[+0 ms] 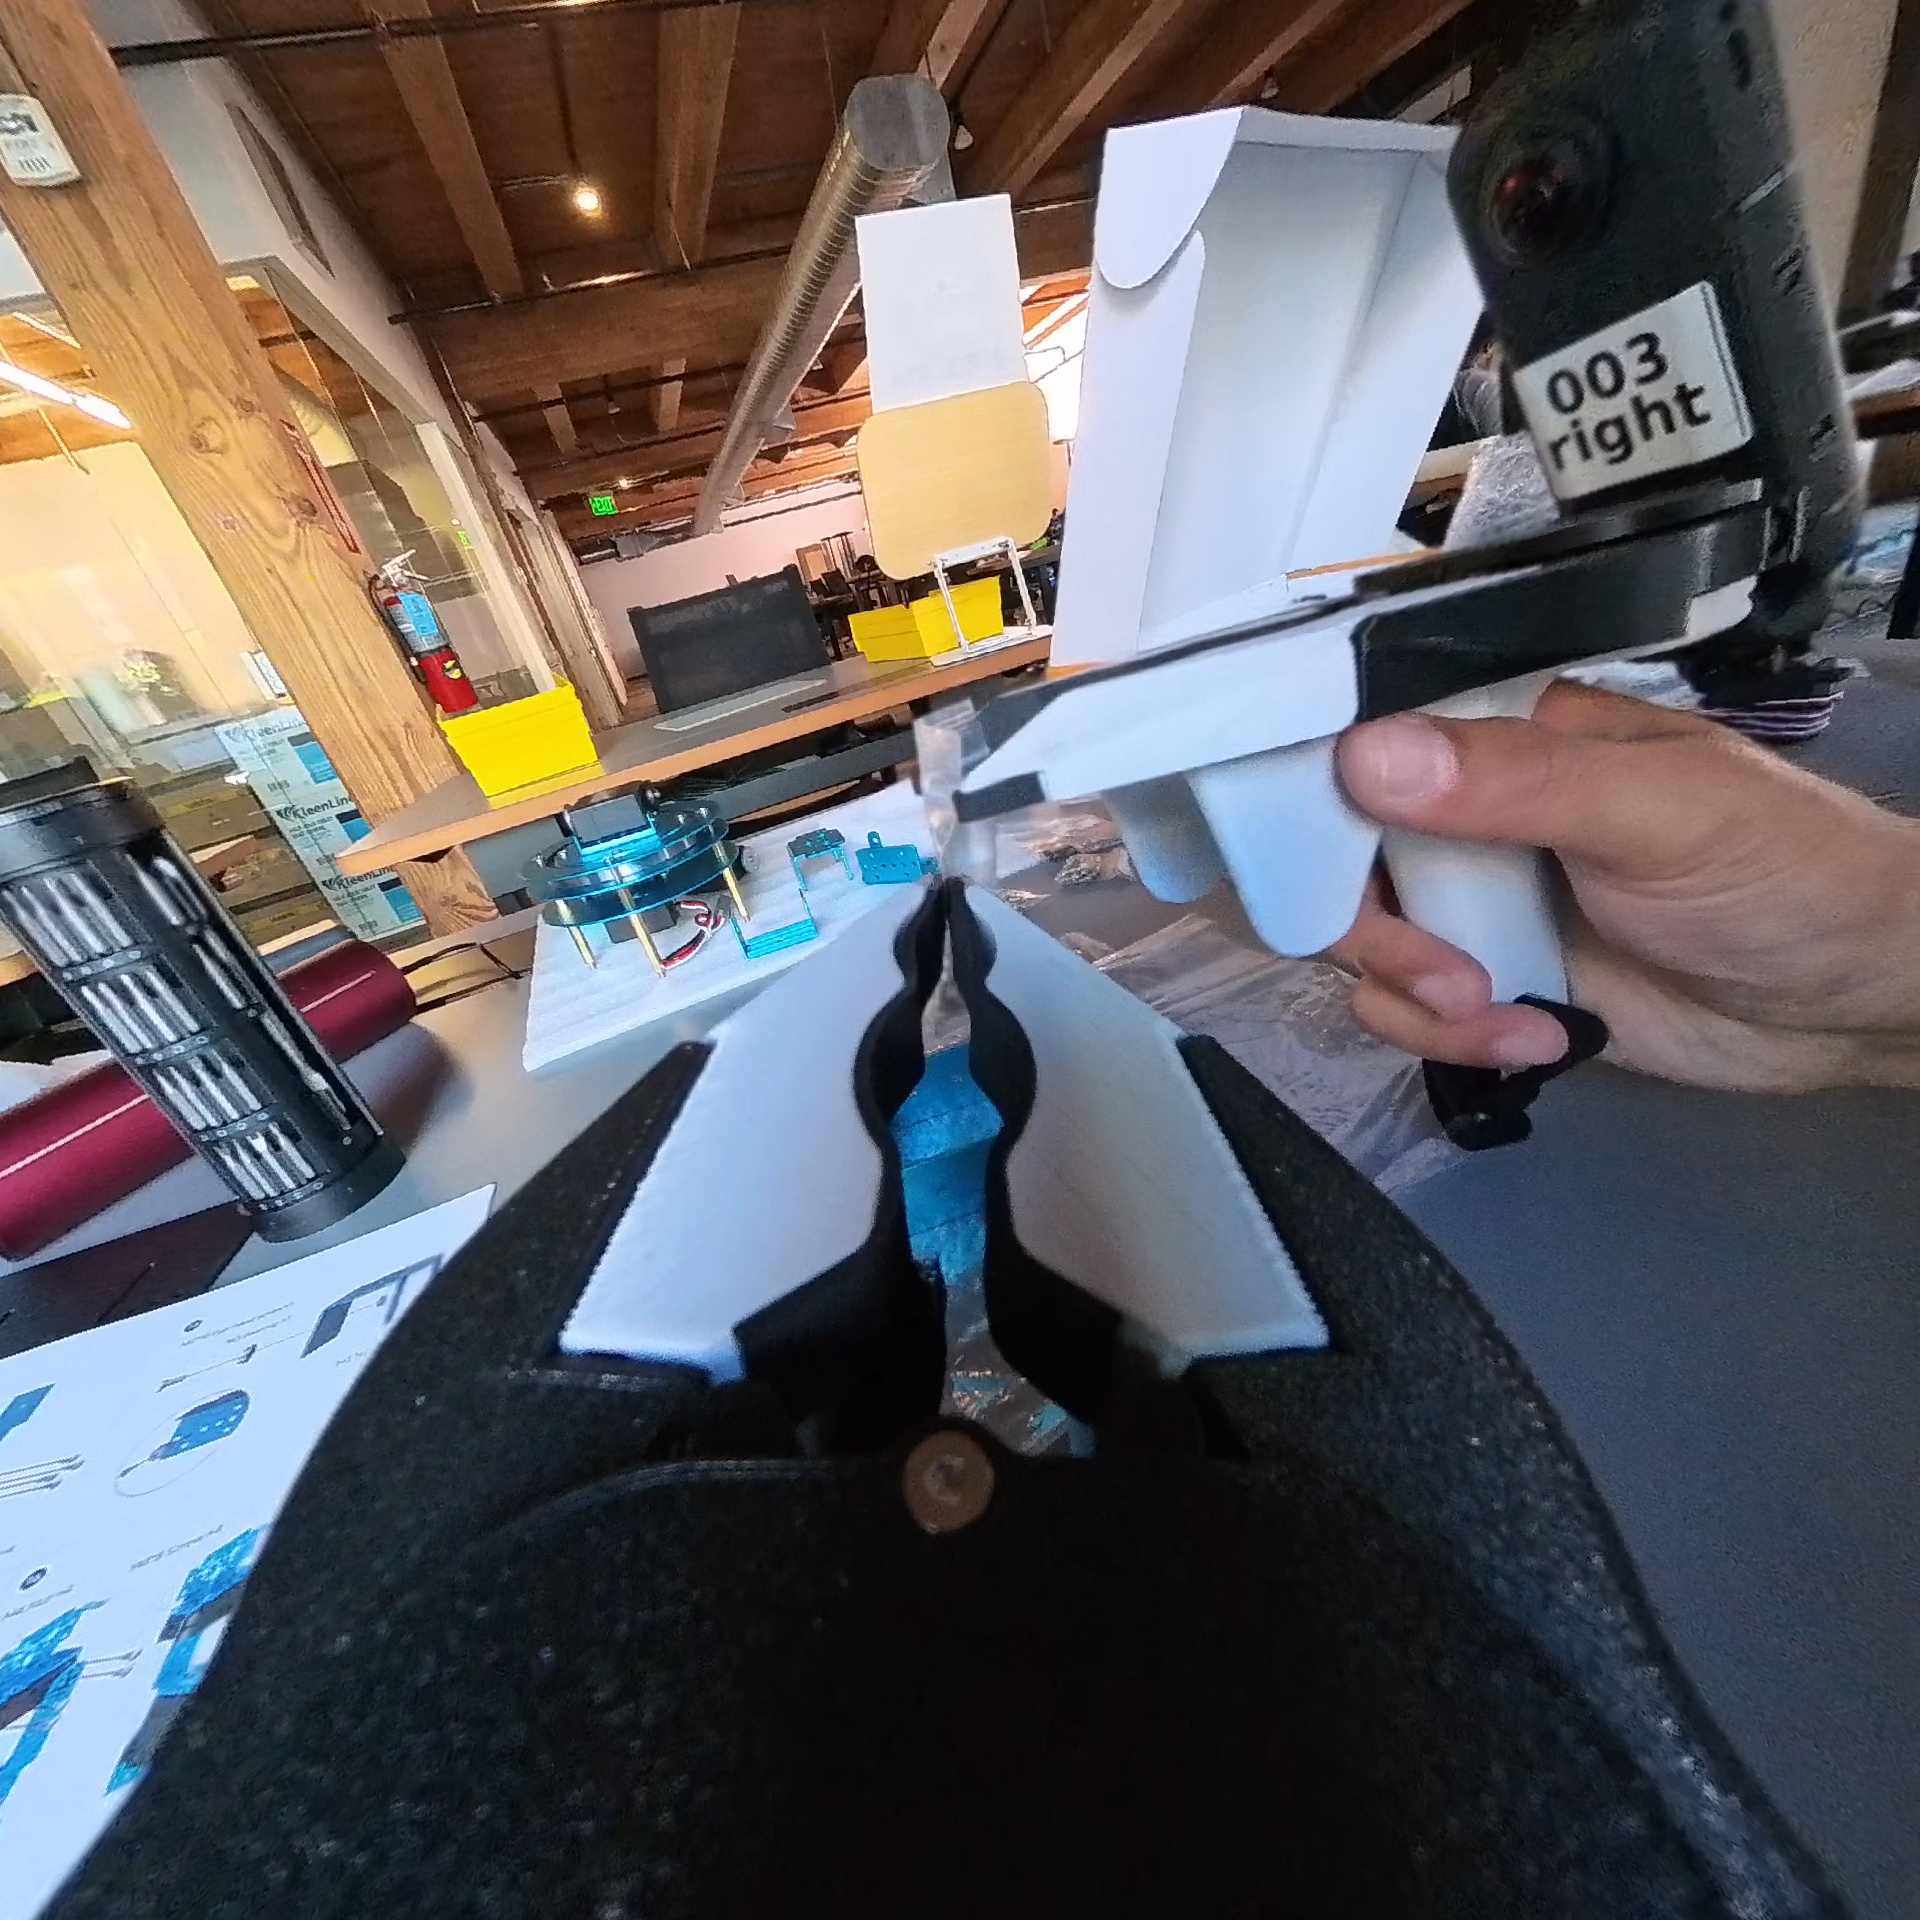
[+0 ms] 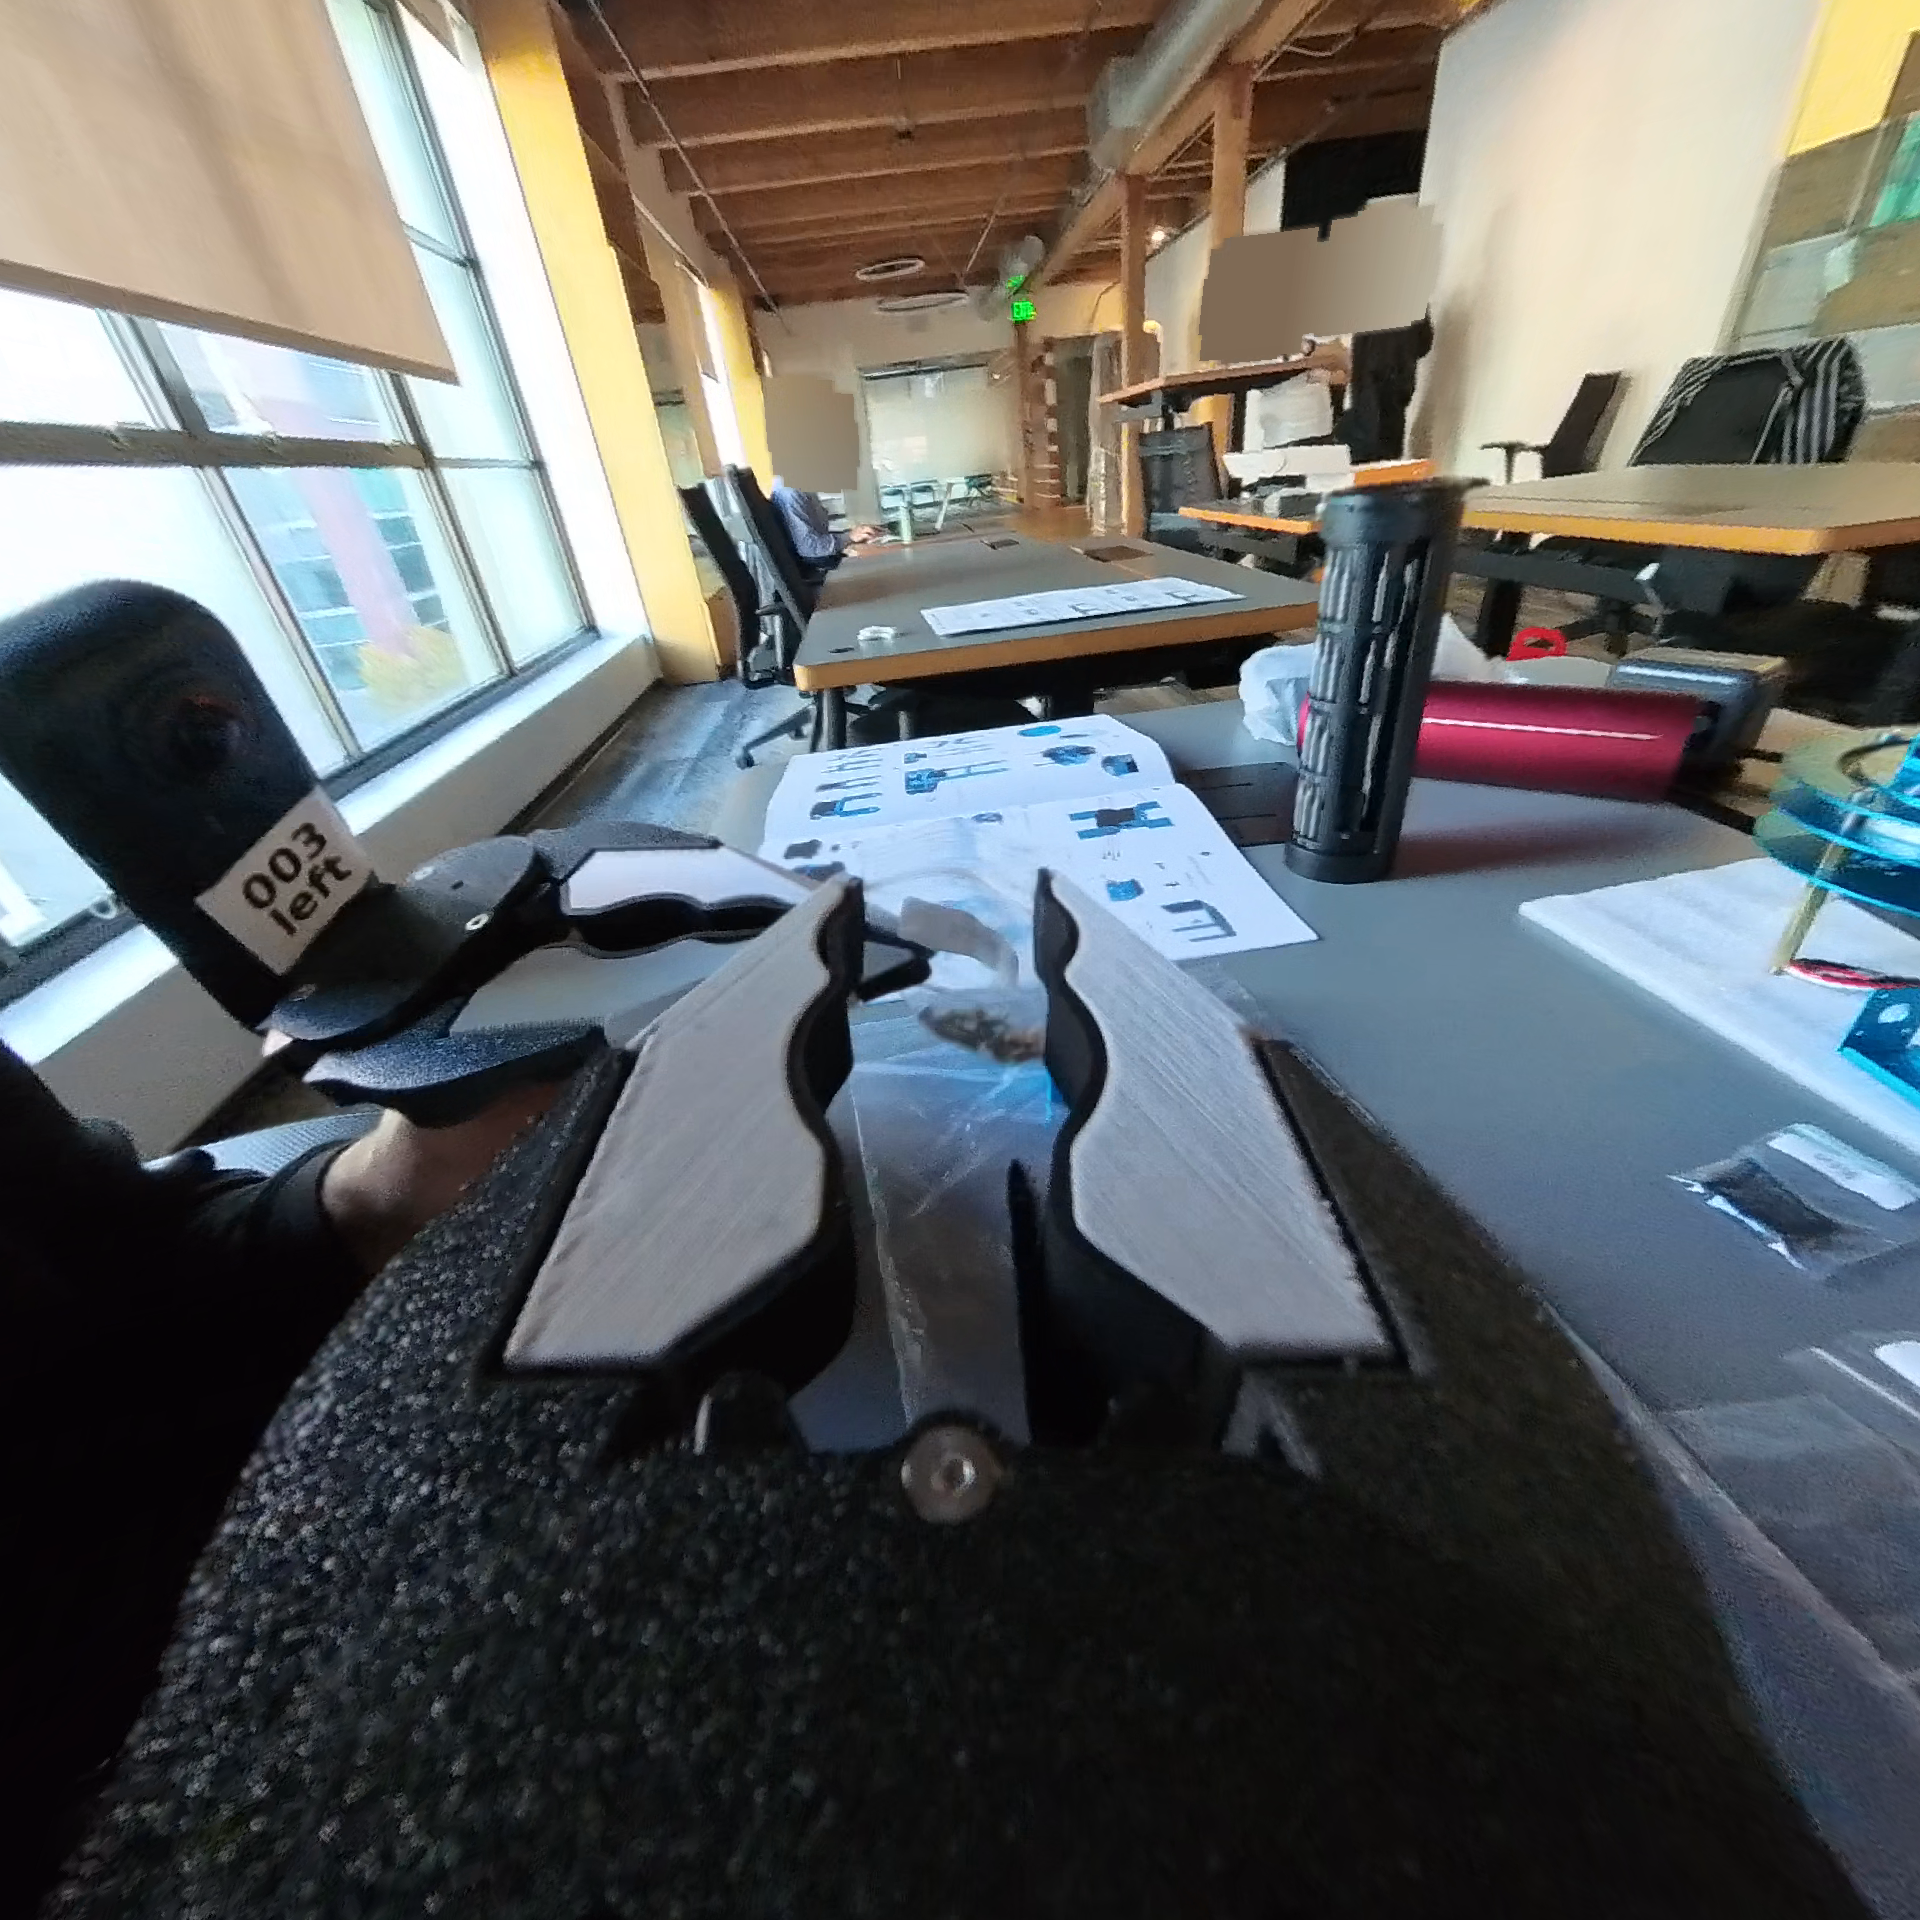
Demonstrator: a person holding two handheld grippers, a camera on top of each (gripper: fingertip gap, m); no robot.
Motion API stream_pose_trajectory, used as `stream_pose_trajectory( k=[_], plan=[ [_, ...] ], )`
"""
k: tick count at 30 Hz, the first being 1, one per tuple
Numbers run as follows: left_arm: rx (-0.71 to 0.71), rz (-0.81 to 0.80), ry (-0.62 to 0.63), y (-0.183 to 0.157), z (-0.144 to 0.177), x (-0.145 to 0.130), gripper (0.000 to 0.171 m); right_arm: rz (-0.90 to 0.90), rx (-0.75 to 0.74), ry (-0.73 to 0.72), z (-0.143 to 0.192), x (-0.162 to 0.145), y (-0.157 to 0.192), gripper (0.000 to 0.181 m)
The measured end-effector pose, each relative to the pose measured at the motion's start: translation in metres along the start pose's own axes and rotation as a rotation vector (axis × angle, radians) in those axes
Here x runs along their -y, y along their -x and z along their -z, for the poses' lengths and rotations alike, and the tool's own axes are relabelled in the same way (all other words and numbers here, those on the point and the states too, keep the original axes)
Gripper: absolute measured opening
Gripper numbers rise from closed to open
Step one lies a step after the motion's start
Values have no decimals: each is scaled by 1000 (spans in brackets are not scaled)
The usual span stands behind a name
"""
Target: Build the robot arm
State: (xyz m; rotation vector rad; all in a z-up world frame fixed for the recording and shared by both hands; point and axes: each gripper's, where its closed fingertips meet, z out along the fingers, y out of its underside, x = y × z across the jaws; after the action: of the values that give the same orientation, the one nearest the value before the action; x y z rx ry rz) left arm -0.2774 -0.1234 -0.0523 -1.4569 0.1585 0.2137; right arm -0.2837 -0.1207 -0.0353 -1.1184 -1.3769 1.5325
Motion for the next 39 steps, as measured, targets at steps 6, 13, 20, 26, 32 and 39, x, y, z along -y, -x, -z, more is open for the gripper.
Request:
stream_pose_trajectory(
  k=[6,13,20,26,32,39],
  plan=[
    [-19,3,6,-2,0,-1,0,-30,51,-4,2,-2,0,22],
    [-23,-16,-4,-5,1,0,0,59,18,-5,6,0,0,1],
    [-32,97,-68,5,7,10,18,77,33,-1,7,2,3,1],
    [-186,291,-178,2,18,26,13,111,96,36,5,-3,17,0],
    [-205,300,-160,-1,17,23,10,114,139,23,6,-1,25,0],
    [-241,238,-168,-10,22,25,0,71,198,34,10,-1,26,9]
  ],
)
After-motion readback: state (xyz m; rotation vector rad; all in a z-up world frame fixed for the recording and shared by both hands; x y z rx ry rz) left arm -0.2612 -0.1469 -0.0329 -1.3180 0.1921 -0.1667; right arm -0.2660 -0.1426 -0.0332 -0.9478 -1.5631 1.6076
